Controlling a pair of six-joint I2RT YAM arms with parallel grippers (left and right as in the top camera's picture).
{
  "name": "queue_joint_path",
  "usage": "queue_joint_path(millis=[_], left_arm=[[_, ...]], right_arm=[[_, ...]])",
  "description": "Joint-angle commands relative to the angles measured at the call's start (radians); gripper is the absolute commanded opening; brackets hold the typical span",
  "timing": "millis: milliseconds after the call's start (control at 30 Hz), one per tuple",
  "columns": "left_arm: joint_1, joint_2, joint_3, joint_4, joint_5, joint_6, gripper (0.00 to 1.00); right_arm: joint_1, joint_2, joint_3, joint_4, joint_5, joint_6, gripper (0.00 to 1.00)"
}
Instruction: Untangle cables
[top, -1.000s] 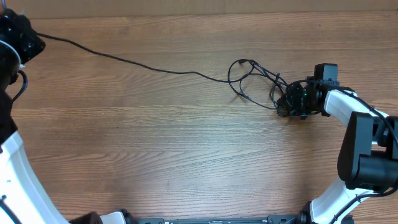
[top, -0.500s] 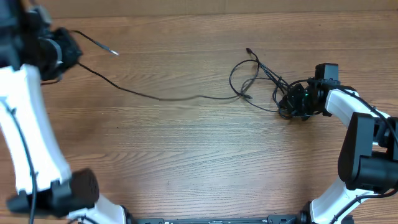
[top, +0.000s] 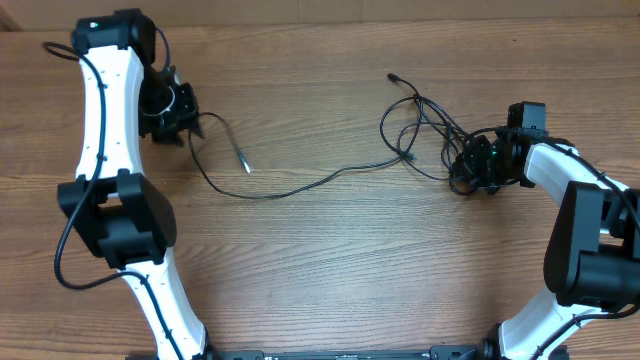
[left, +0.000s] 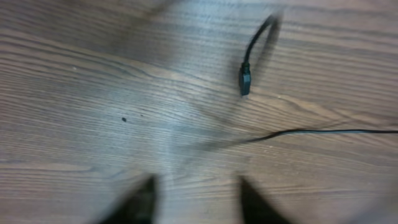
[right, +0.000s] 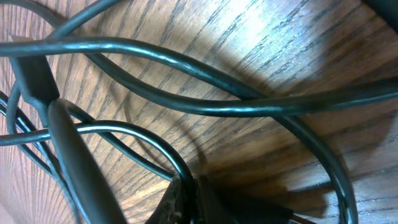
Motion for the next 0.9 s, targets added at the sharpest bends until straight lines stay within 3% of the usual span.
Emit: queue_joint_path(millis=[0,100,267,433,867], left_arm=[[-0.003,0.008,0.013,-0.006,-0.005,0.034,0.68],[-0.003,0.005,0.029,-0.007,0.037,0.061,0.76],[-0.011,0.005,0.086,-0.017,0.228,0.221,0.90],[-0.060,0.005,0.106,-0.015,0.351,0.367,0.88],[-0.379,0.008,0.077,0.110,0.353,0.624,0.80]], right_arm=[[-0.021,0.030,-0.036,-0.033,0.133,-0.009,0.04],[-0.021,0.030,-0.036,-0.033,0.133,-0.009,0.04],[-0.021,0.030,-0.036,-0.032,0.133,-0.009,0.04],[-0.021,0.030,-0.036,-0.030,0.133,-0.009,0.04],[-0.021,0.030,-0.036,-0.030,0.133,-0.009,0.04]])
